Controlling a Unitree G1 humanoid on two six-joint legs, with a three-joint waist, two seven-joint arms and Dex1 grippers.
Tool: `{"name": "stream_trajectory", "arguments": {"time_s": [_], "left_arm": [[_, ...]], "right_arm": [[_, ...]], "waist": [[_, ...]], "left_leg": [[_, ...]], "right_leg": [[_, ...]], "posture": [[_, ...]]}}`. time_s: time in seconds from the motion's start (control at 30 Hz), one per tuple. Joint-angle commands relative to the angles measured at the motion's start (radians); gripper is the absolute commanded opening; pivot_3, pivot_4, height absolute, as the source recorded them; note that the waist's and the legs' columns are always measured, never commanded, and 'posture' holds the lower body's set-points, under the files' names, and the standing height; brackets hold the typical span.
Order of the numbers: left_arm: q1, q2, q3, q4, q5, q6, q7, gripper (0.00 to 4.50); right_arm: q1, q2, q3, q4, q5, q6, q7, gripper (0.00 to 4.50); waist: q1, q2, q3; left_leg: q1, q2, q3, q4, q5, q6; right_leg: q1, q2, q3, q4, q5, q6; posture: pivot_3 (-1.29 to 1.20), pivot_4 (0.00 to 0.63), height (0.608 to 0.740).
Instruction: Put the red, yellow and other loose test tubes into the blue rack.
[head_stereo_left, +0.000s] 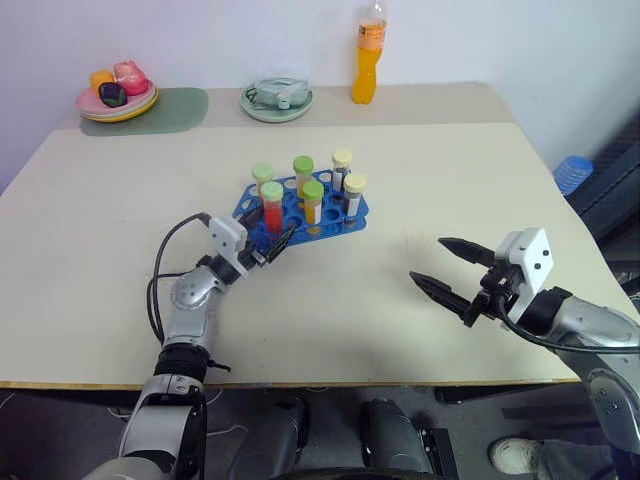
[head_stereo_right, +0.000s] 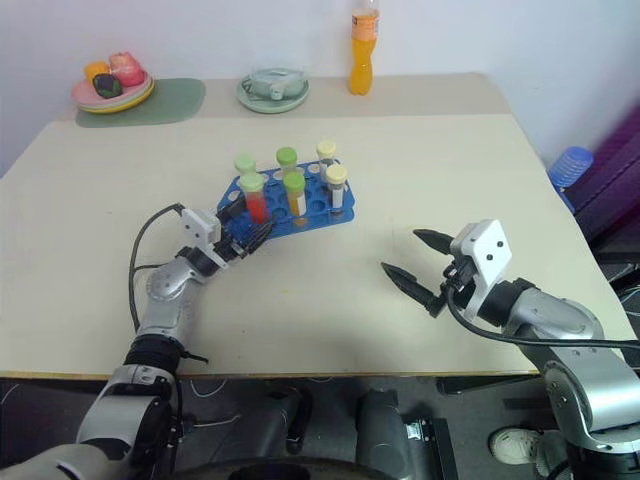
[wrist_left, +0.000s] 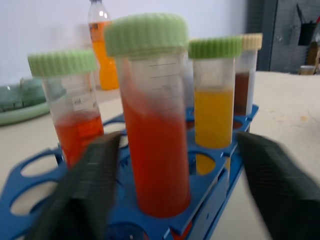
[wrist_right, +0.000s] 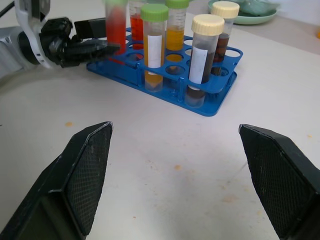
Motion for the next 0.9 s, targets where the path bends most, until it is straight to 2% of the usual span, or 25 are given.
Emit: {"name": "stream_trajectory", "arguments": {"time_s": [0.03,0.33,0.4,0.47,0.63,0.9], "left_arm": [[0.014,0.003,0.009,-0.051,0.000,0.003,0.024,4.47],[0.134,0.071,0.031,-0.283,0.005,0.181,0.128,4.47],[0.181,0.111,0.046,-0.327,-0.024,0.217,0.102,4.47],[0.223,0.136,0.075,-0.366,-0.129,0.259,0.015,4.47],[0.284,0.212,0.135,-0.379,-0.098,0.260,0.049,4.47],[0.341,0.302,0.188,-0.478,-0.171,0.390,0.007,4.47]], "right_arm": [[-0.022,-0.004,0.007,-0.003,0.006,-0.018,0.013,4.19],[-0.063,0.016,0.059,0.072,-0.024,-0.058,0.039,4.19],[-0.053,0.009,0.052,0.115,-0.041,-0.089,0.063,4.19],[-0.035,0.002,0.041,0.154,-0.062,-0.123,0.081,4.19],[0.015,0.017,0.003,0.193,-0.084,-0.176,0.072,4.19],[0.090,0.073,-0.042,0.175,-0.084,-0.197,0.006,4.19]], "waist": [[0.000,0.000,0.000],[-0.001,0.000,0.000],[0.000,0.000,0.000],[0.001,0.000,0.000],[0.003,0.000,0.000],[0.002,0.001,0.000]], "left_leg": [[0.000,0.000,0.000,0.000,0.000,0.000],[0.000,0.000,0.000,-0.001,0.000,0.000],[0.000,0.000,0.000,-0.001,0.000,0.000],[0.000,0.000,0.000,-0.001,0.000,0.000],[0.000,0.000,0.000,-0.001,0.000,0.000],[0.000,0.000,0.000,-0.001,0.000,0.000]], "right_leg": [[0.000,0.000,0.000,0.000,0.000,0.000],[-0.001,0.000,0.000,0.000,0.000,0.000],[-0.001,0.000,0.000,0.000,0.000,0.000],[-0.001,0.001,0.000,0.000,0.000,0.000],[0.000,0.000,0.000,0.000,0.000,0.000],[-0.001,0.000,0.000,0.000,0.000,0.000]], "posture": [[0.00,0.150,0.740],[0.00,0.150,0.740],[0.00,0.150,0.740],[0.00,0.150,0.740],[0.00,0.150,0.740],[0.00,0.150,0.740]]}}
